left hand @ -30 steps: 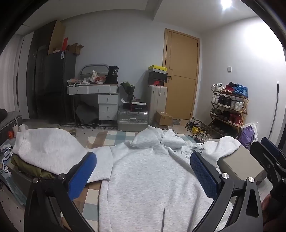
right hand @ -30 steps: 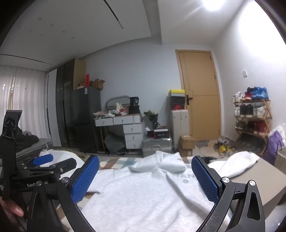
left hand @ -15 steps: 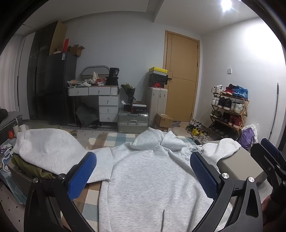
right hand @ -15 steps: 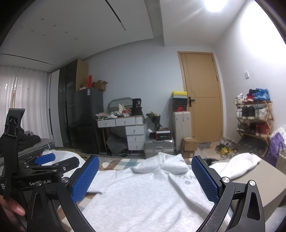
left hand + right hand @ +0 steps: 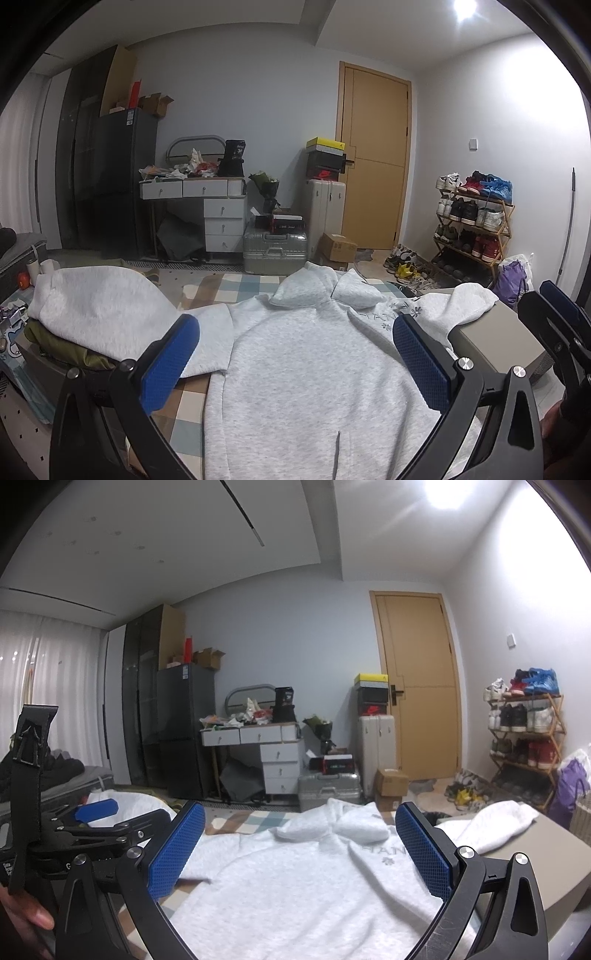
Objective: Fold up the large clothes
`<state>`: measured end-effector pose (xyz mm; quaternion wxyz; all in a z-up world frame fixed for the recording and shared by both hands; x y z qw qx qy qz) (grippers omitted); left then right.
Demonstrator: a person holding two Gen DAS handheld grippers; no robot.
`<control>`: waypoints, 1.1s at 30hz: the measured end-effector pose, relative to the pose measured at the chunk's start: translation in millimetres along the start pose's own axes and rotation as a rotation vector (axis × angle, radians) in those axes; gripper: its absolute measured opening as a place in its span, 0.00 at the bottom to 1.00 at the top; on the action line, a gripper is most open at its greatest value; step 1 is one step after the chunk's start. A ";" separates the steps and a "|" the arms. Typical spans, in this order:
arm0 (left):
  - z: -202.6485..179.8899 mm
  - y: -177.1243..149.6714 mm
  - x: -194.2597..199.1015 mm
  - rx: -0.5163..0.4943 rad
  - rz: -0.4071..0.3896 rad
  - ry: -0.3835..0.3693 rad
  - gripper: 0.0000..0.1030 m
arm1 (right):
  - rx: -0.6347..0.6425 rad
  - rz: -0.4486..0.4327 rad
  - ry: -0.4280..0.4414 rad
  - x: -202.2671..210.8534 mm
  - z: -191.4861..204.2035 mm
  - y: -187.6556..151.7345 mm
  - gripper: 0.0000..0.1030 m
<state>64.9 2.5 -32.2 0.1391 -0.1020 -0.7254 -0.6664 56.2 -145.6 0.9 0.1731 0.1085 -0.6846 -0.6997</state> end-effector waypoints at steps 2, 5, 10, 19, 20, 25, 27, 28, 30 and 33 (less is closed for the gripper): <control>-0.1 -0.3 0.0 0.000 0.000 -0.001 0.99 | 0.000 0.001 -0.001 -0.2 0.2 0.3 1.00; -0.1 -0.4 0.0 0.000 0.000 -0.002 0.99 | 0.002 0.000 -0.001 0.2 0.2 -0.1 1.00; -1.3 -2.0 0.2 -0.003 0.003 -0.002 0.99 | -0.001 -0.001 0.001 -0.1 -0.4 -0.1 1.00; -3.0 -3.9 -1.6 -0.004 0.009 -0.002 0.99 | -0.008 -0.002 0.000 0.7 -0.5 -1.2 1.00; -2.1 -3.8 -1.3 -0.005 0.009 -0.003 0.99 | -0.006 -0.001 0.000 0.3 -0.5 -1.0 1.00; -2.9 -5.4 -1.5 -0.008 0.014 -0.006 0.99 | -0.010 0.004 -0.002 0.8 -2.5 -2.1 1.00; -2.5 -5.3 -2.1 -0.009 0.015 -0.005 0.99 | -0.013 0.006 -0.005 1.0 -4.0 -2.4 1.00; -2.7 -5.7 -1.8 -0.011 0.014 -0.006 0.99 | -0.016 0.006 -0.005 1.4 -5.7 -2.0 1.00; -3.4 -5.5 -2.8 -0.012 0.017 -0.008 0.99 | -0.019 0.006 -0.007 1.3 -6.7 -1.9 1.00; -6.0 -6.5 -4.2 -0.021 0.021 -0.008 0.99 | -0.028 0.012 -0.016 -0.5 -10.5 -2.5 1.00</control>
Point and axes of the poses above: each gripper's, at about its wrist camera, not at the fingertips, and x roughly against the way its jaws point, z to its left, y to its top, the point moved 8 cm from there along -x, roughly the way its jaws point, and after that the axes turned 2 degrees about y, right-handed, at the moved point
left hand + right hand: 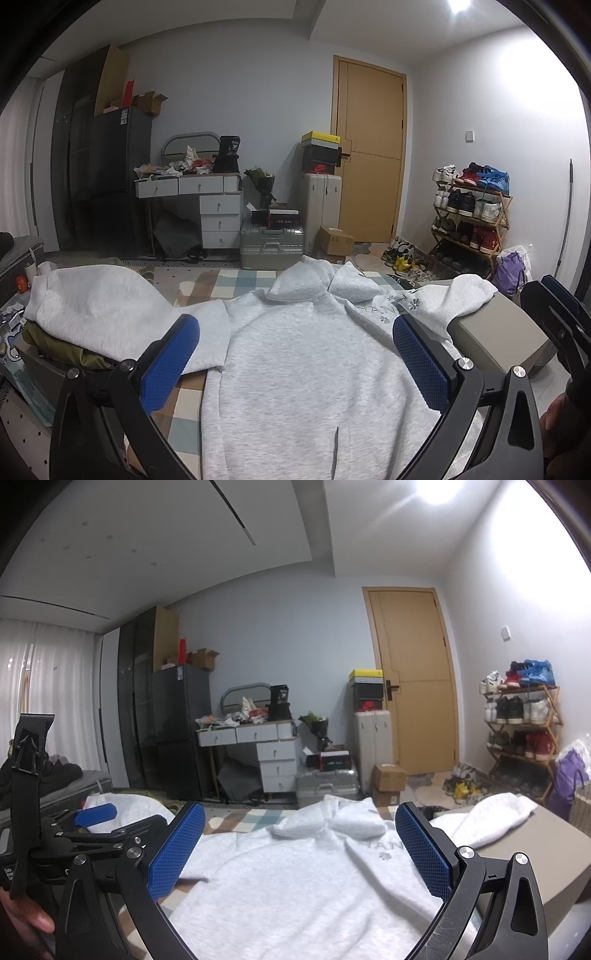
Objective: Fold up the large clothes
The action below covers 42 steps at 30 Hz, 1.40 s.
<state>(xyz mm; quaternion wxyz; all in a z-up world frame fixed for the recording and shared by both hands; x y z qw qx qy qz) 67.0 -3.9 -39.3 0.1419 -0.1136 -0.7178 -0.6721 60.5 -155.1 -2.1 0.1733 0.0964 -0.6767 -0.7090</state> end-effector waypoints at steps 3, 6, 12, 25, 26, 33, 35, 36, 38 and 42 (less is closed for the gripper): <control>-2.3 -0.3 -2.9 -0.004 0.009 -0.004 0.99 | -0.013 0.006 -0.002 -1.0 -4.6 -1.1 1.00; -5.4 -2.6 -8.0 -0.016 0.023 -0.007 0.99 | -0.018 0.015 -0.001 -3.9 -9.2 -3.1 1.00; -10.3 -12.9 -32.3 -0.036 0.070 -0.022 0.99 | -0.144 0.078 0.004 -21.3 -68.9 -8.3 1.00; -33.3 -54.1 -120.8 -0.081 0.262 -0.040 0.99 | -0.546 0.428 -0.345 -117.3 -439.8 -69.7 0.89; -34.5 -55.4 -126.0 -0.087 0.274 -0.034 0.99 | -0.558 0.469 -0.376 -130.8 -466.4 -79.1 0.79; -47.3 -61.1 -149.3 -0.144 0.335 -0.019 0.99 | -0.623 0.622 -0.499 -194.7 -556.3 -118.9 0.74; -49.1 -61.5 -151.7 -0.155 0.339 -0.012 0.99 | -0.628 0.642 -0.515 -199.9 -563.3 -125.1 0.67; -49.6 -61.5 -152.2 -0.160 0.342 -0.010 0.99 | -0.612 0.660 -0.533 -206.0 -566.2 -127.1 0.58; -50.1 -60.9 -154.0 -0.162 0.343 -0.009 0.99 | -0.565 0.694 -0.559 -216.6 -562.3 -131.2 0.41; -49.6 -61.0 -150.7 -0.165 0.348 -0.003 0.99 | -0.508 0.687 -0.592 -225.2 -561.1 -130.9 0.14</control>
Point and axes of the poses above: each gripper's, at about its wrist camera, not at the fingertips, and x roughly against the way its jaws point, z to its left, y to its top, the point moved 8 cm from there along -x, roughly the way its jaws point, and after that the axes turned 2 degrees about y, right-handed, at the moved point
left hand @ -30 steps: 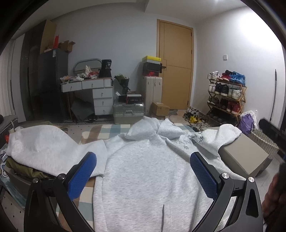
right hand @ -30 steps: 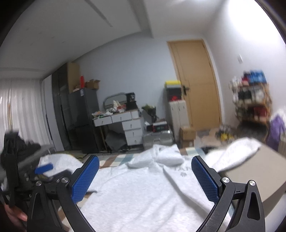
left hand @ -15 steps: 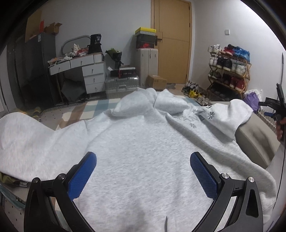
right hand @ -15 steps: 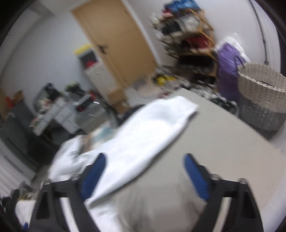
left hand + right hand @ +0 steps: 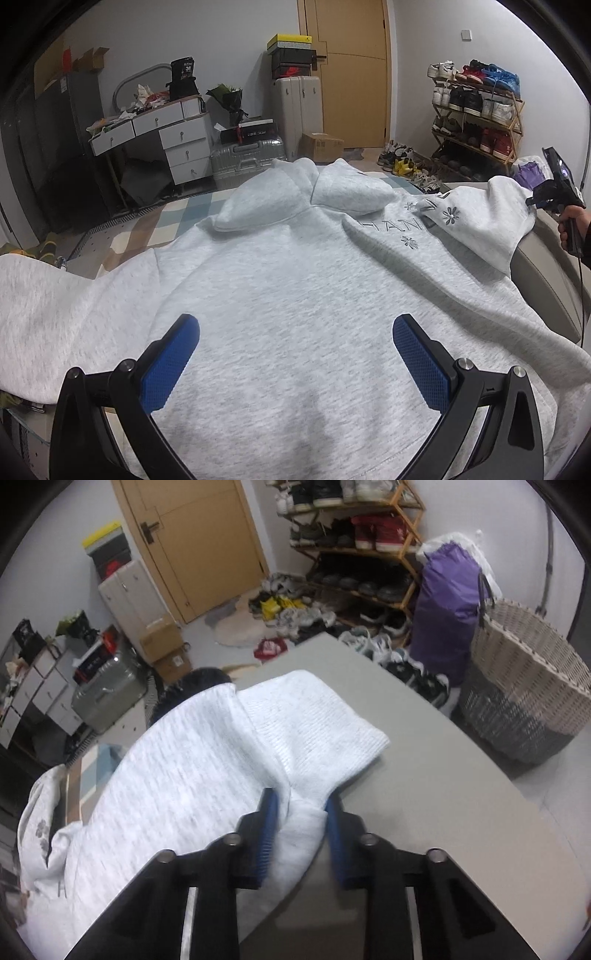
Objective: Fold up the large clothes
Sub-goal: 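Grasp the grey sweatshirt sleeve cuff with the right gripper and lift it, then carry the sleeve across the sweatshirt body with the right gripper and release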
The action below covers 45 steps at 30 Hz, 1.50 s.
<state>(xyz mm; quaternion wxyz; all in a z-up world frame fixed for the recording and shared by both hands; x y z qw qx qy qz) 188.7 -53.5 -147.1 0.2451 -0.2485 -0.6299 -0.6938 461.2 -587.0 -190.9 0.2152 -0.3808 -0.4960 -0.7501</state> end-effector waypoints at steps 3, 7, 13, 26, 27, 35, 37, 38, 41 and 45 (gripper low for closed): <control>1.3 2.5 2.9 0.001 -0.006 0.000 0.99 | -0.027 -0.068 -0.006 15.4 -7.7 8.5 0.13; 5.9 10.9 8.6 0.020 -0.034 -0.002 0.99 | -0.100 -0.258 -0.108 74.2 -46.0 24.9 0.12; 28.2 19.1 36.4 0.057 -0.106 0.016 0.99 | -0.103 -0.501 -0.135 171.3 -42.7 49.2 0.12; 99.5 -3.1 80.4 0.185 -0.200 0.066 0.99 | 0.282 -0.515 0.571 306.2 291.0 -43.8 0.11; 104.4 -6.1 82.8 0.193 -0.203 0.071 0.99 | 0.304 -0.465 0.627 299.3 321.8 -63.1 0.11; 138.6 -31.8 83.6 0.250 -0.191 0.118 0.99 | 0.477 0.045 0.816 171.4 510.4 -252.8 0.11; 142.6 -35.5 79.0 0.259 -0.181 0.117 0.99 | 0.492 0.188 0.798 132.7 532.7 -300.7 0.11; 144.2 -36.7 78.0 0.260 -0.177 0.119 0.99 | 0.489 0.235 0.780 112.1 539.8 -325.7 0.11; 150.6 -39.2 76.3 0.266 -0.174 0.126 0.99 | 0.527 0.355 0.728 75.4 542.3 -377.0 0.15; 154.3 -41.0 71.5 0.272 -0.164 0.113 0.99 | 0.587 0.410 0.776 84.9 536.5 -389.9 0.43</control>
Point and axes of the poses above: each gripper's, at about its wrist camera, not at the fingertips, and x roughly against the way its jaws point, z to its left, y to its top, the point moved 8 cm from there along -x, roughly the way its jaws point, and after that the axes turned 2 degrees about y, right-handed, at the moved point
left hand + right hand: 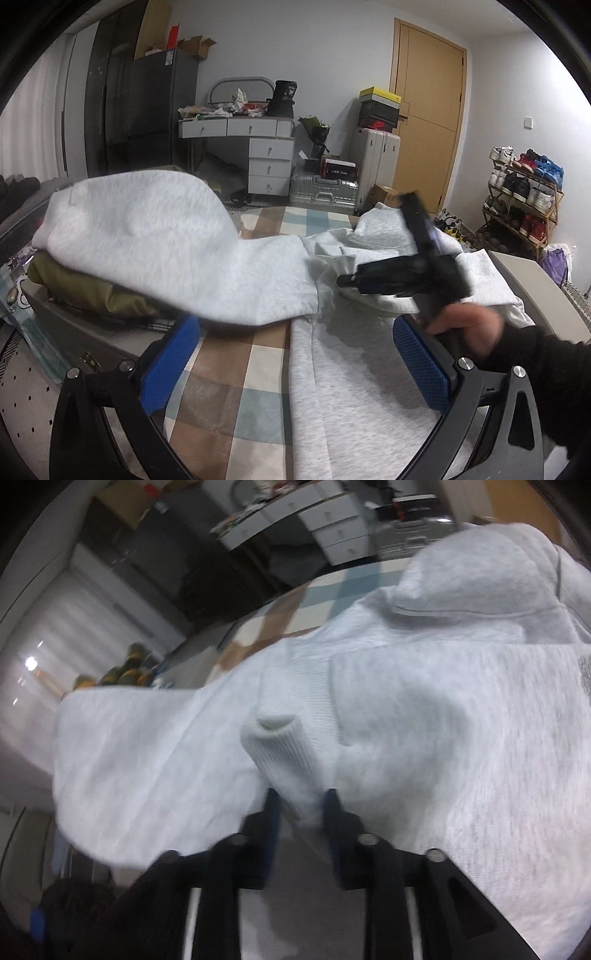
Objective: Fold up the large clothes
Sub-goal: 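Carry the sleeve across the sweatshirt body with the right gripper and release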
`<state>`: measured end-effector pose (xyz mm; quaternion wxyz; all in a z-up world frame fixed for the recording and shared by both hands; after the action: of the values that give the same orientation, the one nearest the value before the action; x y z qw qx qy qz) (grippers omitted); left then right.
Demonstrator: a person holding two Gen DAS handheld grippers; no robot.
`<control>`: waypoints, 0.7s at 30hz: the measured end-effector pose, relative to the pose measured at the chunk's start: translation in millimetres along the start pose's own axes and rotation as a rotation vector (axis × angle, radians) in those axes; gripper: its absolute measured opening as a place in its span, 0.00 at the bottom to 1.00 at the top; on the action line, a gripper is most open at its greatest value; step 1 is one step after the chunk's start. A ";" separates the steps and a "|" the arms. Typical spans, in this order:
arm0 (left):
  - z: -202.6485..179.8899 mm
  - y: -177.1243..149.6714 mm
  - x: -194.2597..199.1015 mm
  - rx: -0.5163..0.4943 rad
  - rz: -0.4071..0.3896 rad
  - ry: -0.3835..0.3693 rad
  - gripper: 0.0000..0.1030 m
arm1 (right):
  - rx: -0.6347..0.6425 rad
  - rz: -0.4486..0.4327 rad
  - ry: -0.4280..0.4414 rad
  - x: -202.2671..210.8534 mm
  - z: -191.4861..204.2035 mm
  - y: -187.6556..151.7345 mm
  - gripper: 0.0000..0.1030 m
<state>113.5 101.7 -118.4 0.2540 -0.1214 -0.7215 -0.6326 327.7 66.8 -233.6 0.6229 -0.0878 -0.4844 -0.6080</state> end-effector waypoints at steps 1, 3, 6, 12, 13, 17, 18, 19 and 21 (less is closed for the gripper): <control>0.2 -0.5 -3.0 -0.001 0.005 -0.003 0.99 | 0.022 0.017 0.041 11.1 5.8 -5.1 0.47; 1.0 -1.1 -3.0 0.001 0.007 -0.004 0.99 | 0.092 -0.002 0.071 37.5 18.8 -11.3 0.49; 2.7 -0.9 -2.5 0.010 0.000 -0.005 0.99 | 0.155 -0.096 -0.024 96.1 12.6 -4.3 0.61; 10.0 2.5 -1.3 0.009 -0.006 0.009 0.99 | 0.065 -0.189 -0.502 168.5 -114.0 7.3 0.66; 10.8 3.6 -1.7 0.009 -0.003 0.017 0.99 | 0.027 -0.179 -0.574 176.7 -142.4 0.3 0.66; 20.7 9.0 -3.3 0.018 0.008 0.059 0.99 | -0.107 -0.057 -0.658 179.8 -212.4 -36.4 0.62; 24.4 10.5 -3.6 0.024 0.013 0.070 0.99 | -0.127 -0.024 -0.670 174.3 -221.7 -45.9 0.62; 29.1 12.1 -3.6 0.032 0.017 0.088 0.99 | -0.118 -0.037 -0.650 173.1 -222.8 -49.3 0.63; 36.7 15.6 -2.6 0.039 0.021 0.110 0.99 | -0.064 -0.038 -0.663 175.7 -222.9 -54.2 0.63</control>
<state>115.6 140.5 -109.0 0.3019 -0.0890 -0.7174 -0.6215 356.0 -220.3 -249.7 0.4167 -0.2916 -0.6429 -0.5727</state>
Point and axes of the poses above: each gripper's, at about its wrist camera, not at the fingertips, and x roughly against the way its jaws point, z to its left, y to its top, the point moved 8 cm from there along -x, roughly the way its jaws point, and after that the axes turned 2 degrees about y, right-handed, at the moved point
